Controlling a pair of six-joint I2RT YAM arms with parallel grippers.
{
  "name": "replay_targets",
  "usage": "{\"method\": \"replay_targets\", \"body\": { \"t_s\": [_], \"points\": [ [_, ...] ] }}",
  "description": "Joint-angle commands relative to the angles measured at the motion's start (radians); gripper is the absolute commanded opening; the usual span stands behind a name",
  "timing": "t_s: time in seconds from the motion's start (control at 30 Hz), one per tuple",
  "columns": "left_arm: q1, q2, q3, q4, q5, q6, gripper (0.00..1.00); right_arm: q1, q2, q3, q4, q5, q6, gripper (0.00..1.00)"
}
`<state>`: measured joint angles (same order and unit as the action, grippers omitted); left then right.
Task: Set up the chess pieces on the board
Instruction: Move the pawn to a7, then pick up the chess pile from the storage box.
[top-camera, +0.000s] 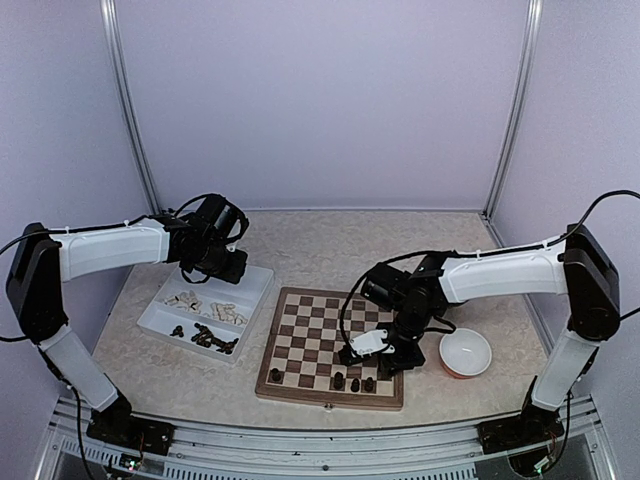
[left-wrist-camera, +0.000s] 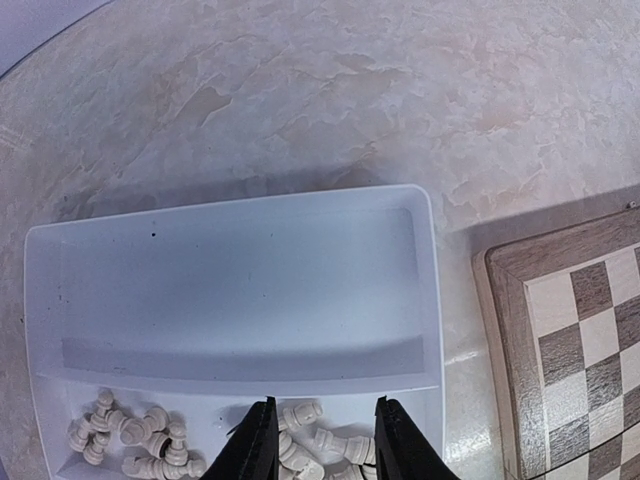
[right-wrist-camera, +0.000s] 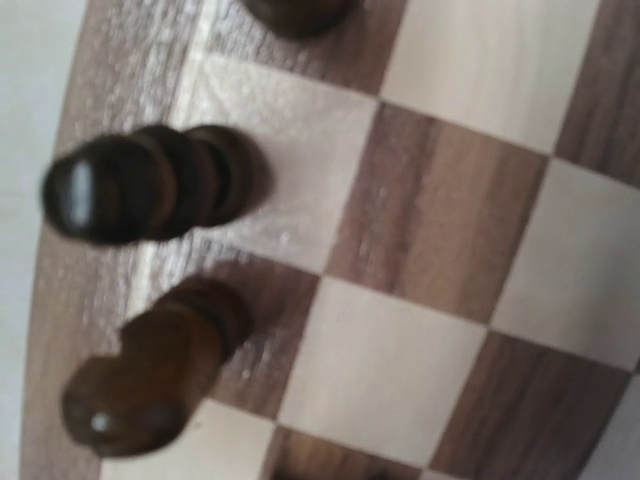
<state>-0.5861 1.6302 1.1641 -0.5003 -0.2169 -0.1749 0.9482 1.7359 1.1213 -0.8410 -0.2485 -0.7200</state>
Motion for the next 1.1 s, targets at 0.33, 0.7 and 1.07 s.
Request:
{"method": "replay_targets", "body": {
  "t_s": [0.33, 0.7, 1.07],
  "points": [
    [-0.011, 0.021, 0.026, -0.004, 0.011, 0.012, 0.34, 0.009, -0.01, 0.043, -0.047, -0.052, -0.014, 0.33],
    [-0.096, -0.011, 0.035, -0.115, -0.087, -0.111, 0.37, -0.24, -0.216, 0.277, -0.195, -0.267, -0.076, 0.44],
    [-0.042, -0.139, -0.19, -0.2, -0.02, -0.336, 0.44, -0.61, -0.313, 0.221, 0.246, -0.296, 0.288, 0.99]
  ]
}}
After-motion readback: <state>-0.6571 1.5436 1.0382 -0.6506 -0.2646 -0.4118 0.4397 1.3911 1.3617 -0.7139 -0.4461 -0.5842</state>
